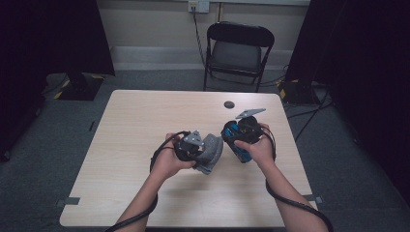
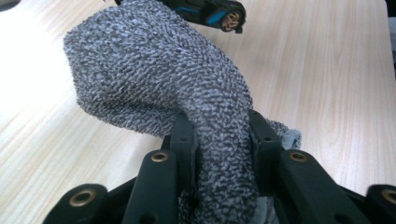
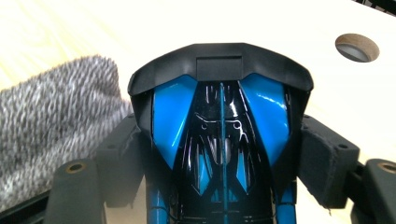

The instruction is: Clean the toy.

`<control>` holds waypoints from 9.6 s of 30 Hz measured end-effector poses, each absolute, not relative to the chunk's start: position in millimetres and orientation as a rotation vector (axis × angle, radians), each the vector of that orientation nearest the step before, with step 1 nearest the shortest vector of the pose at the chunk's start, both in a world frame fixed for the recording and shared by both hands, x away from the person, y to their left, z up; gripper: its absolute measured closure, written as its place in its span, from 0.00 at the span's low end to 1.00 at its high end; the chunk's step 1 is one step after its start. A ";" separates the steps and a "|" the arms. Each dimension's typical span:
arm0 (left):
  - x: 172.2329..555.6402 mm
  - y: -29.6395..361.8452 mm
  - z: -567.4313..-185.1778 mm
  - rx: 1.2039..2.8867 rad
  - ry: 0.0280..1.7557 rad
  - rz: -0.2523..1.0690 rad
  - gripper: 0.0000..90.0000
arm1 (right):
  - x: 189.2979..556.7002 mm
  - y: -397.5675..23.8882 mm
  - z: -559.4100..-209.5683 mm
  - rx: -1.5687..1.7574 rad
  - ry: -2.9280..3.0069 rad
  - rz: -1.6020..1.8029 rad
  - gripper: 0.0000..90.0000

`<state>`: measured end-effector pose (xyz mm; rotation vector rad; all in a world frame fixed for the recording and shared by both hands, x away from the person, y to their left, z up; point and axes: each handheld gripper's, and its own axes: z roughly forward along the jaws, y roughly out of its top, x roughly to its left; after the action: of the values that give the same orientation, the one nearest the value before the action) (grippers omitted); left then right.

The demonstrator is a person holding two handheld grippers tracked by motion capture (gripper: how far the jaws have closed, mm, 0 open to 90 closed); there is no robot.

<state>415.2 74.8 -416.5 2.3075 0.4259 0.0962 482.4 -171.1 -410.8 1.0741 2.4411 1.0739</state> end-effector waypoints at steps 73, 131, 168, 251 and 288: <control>428.6 59.9 -438.1 2.201 0.575 0.142 0.76 | 466.7 -122.5 -393.0 0.992 2.451 1.186 0.28; 401.3 33.1 -447.0 2.341 0.369 0.068 0.75 | 485.6 -144.9 -375.0 1.097 2.365 1.203 0.28; 438.2 84.6 -421.6 2.221 0.617 0.222 0.75 | 442.5 -158.3 -411.3 0.925 2.454 1.213 0.28; 412.9 39.0 -446.9 2.281 0.456 0.127 0.75 | 470.6 -118.2 -379.5 1.039 2.387 1.232 0.28; 393.4 16.8 -450.1 2.322 0.328 0.099 0.75 | 480.9 -128.3 -372.0 1.099 2.338 1.231 0.28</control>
<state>393.4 16.8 -450.1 2.3219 0.3275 0.0988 480.9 -128.3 -372.0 1.0987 2.3381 1.2313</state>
